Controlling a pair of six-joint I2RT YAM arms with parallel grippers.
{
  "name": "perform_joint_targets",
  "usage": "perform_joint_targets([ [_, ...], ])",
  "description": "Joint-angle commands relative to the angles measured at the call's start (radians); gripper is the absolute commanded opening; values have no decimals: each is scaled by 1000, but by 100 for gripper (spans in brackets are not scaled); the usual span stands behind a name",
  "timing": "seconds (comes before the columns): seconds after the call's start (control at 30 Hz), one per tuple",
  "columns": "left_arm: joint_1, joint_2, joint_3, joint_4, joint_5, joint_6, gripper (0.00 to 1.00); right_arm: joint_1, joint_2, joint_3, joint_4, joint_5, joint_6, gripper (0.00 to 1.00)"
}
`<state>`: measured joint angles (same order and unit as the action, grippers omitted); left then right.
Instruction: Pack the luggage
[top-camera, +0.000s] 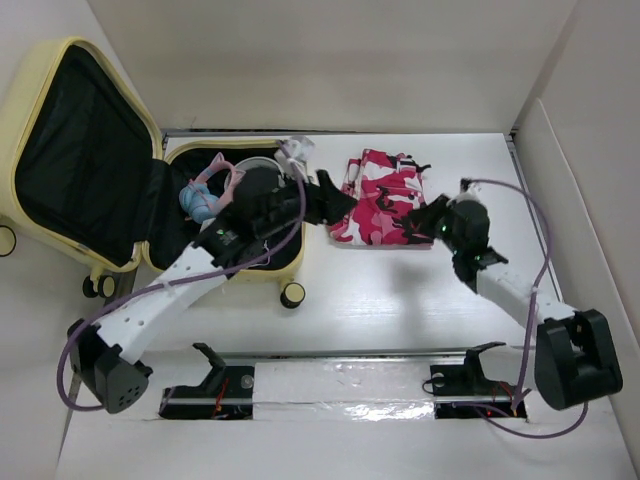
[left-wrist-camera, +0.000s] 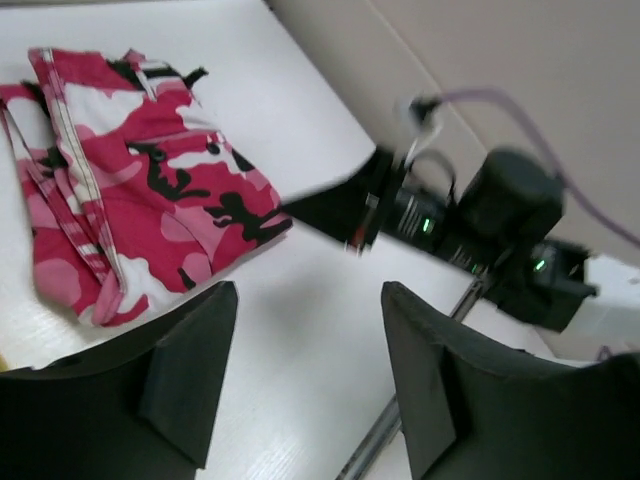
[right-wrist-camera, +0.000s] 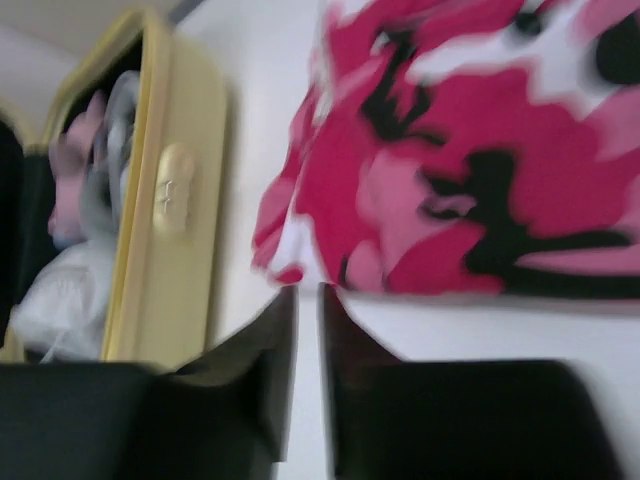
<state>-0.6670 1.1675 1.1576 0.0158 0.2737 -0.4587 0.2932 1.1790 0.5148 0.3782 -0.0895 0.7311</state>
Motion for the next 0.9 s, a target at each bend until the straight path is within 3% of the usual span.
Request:
perform_joint_targets([
  [0.0,-150,66,-12,10,-264,-21,58,-123,110,253,-111,134,-210,4],
  [0.07,-285,137,2,-11,-448,-17,62,-198,235,393,-207,77,-283,12],
  [0.1,-310,156,5,-13,-465,-26,62,-216,304,553,-257,45,-329,37],
  [0.2,-321,173,-73,105,-427,-102,64,-252,578,785,-441,-83,-380,80],
  [0.23,-321,169,-131,134,-418,-139,67,-264,699,911,-479,-122,-390,84],
  [0.33,-321,178,-177,174,-427,-178,69,-275,839,1043,-541,-202,-394,87],
  [0.5,-321,238,-205,183,-424,-221,69,-285,985,1077,-499,-320,-336,87],
  [0.6,-330,270,-217,208,-418,-244,70,-285,1040,1111,-498,-392,-322,79],
  [0.67,-330,302,-210,207,-422,-251,70,-296,1058,1114,-475,-433,-305,57],
  [0.7,-339,313,-204,193,-427,-255,70,-296,1062,1101,-460,-438,-277,31],
  [0.73,-339,325,-191,190,-430,-258,70,-310,1055,1079,-435,-440,-253,17],
  [0.8,-339,357,-184,188,-435,-262,70,-374,983,928,-208,-405,-138,0],
  [0.83,-339,357,-180,188,-435,-264,70,-374,949,860,-206,-404,-87,0],
  [0.87,-348,369,-177,191,-438,-267,70,-425,917,791,-85,-383,-41,0],
])
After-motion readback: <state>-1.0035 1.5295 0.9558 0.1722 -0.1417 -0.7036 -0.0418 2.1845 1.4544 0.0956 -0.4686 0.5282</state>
